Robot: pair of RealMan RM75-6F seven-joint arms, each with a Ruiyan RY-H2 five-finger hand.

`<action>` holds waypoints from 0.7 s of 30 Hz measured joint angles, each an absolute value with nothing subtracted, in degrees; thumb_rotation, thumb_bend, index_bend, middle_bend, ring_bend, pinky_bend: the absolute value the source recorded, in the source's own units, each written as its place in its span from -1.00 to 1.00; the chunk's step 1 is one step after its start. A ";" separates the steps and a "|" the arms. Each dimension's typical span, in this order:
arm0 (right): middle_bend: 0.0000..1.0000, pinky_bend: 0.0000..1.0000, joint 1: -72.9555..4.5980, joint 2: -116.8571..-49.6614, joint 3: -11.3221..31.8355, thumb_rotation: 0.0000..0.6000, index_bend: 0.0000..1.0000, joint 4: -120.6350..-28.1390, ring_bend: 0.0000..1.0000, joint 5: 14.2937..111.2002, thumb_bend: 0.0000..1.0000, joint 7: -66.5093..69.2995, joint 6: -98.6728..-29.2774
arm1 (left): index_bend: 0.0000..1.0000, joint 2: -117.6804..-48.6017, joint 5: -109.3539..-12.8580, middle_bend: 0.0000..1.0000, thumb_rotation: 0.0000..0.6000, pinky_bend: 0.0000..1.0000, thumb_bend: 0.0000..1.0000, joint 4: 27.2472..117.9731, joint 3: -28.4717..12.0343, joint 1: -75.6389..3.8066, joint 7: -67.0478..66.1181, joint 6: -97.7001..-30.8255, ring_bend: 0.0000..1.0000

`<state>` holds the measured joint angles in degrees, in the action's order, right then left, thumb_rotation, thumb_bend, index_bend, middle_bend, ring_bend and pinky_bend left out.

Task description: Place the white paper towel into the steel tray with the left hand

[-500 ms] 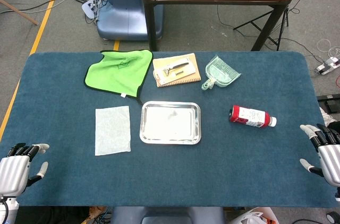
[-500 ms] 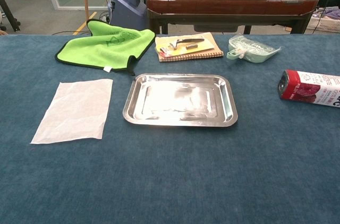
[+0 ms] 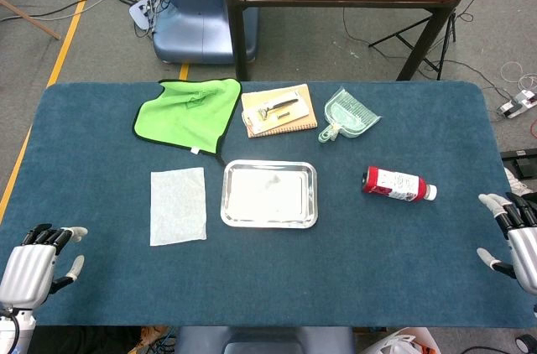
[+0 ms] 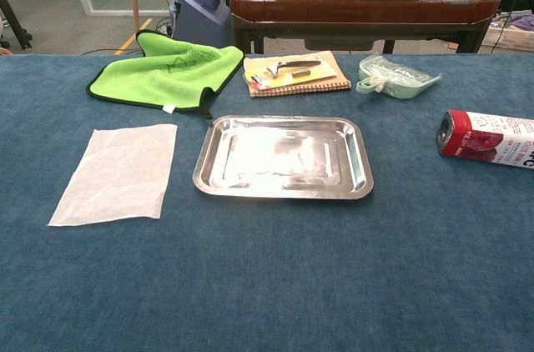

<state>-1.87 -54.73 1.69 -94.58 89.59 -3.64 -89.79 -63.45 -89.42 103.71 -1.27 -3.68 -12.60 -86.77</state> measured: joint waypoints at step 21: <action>-0.58 -0.60 -1.66 -52.58 3.75 1.00 -0.61 -95.91 -0.78 87.35 -0.78 -3.12 -90.01 | -0.59 -74.82 -94.75 -0.58 1.00 -0.70 -0.48 85.53 -2.47 -16.39 -7.15 -74.44 -0.68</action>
<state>-1.66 -52.58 3.75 -95.91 87.35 -3.12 -90.01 -74.82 -94.75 85.53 -2.47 -16.39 -7.15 -74.44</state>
